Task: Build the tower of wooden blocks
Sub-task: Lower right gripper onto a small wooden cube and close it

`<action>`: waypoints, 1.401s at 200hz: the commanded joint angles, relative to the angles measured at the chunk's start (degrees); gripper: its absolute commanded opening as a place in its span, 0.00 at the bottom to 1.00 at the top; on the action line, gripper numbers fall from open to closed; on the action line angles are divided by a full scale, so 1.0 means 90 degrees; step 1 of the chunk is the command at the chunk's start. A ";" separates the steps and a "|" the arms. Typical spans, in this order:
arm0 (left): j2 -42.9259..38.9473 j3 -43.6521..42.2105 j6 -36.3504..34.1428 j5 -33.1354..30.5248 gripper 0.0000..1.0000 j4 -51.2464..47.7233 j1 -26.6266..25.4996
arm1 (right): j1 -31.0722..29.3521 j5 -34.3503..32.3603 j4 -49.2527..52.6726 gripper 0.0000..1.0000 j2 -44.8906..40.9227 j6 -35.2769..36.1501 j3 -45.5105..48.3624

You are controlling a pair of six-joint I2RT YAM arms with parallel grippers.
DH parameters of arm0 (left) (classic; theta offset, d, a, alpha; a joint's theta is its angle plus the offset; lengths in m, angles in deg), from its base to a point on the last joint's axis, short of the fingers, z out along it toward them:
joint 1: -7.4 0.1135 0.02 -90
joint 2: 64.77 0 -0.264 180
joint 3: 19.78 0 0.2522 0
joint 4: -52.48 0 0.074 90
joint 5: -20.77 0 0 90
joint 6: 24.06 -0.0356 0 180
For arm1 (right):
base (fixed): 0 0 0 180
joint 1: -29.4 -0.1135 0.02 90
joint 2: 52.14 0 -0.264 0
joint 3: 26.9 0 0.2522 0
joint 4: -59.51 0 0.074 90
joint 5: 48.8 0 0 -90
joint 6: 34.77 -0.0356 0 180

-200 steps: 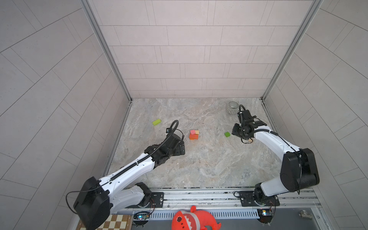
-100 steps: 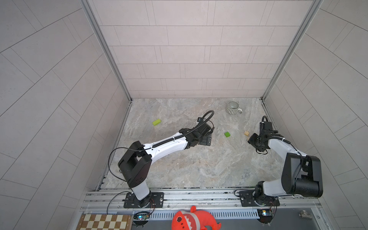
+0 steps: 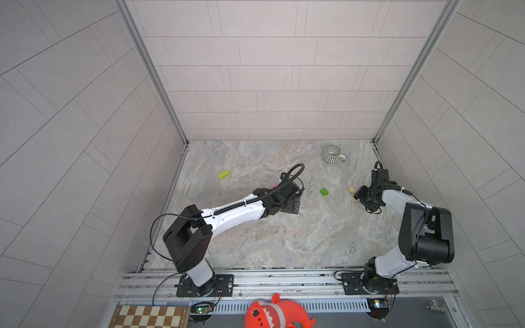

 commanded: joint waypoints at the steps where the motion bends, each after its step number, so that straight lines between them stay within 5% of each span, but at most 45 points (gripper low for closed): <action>1: -0.0344 -0.0268 -0.0038 -0.0015 1.00 0.0192 -0.0029 | 0.0048 -0.0129 0.0051 0.59 0.0219 0.0056 -0.0191; 131: -0.0562 -0.0783 -0.0067 -0.0093 1.00 0.0349 -0.0027 | 0.0044 0.0072 -0.0115 0.49 0.0871 0.0197 -0.0385; 223: -0.0919 -0.0972 -0.0009 -0.0234 1.00 0.0174 -0.0029 | -0.0099 0.0122 0.0071 0.28 0.0621 0.0303 -0.0349; 280: -0.1557 -0.1404 0.0244 -0.0520 1.00 -0.0165 -0.0019 | -0.0813 -0.0076 0.0537 0.26 -0.0091 0.0428 -0.0485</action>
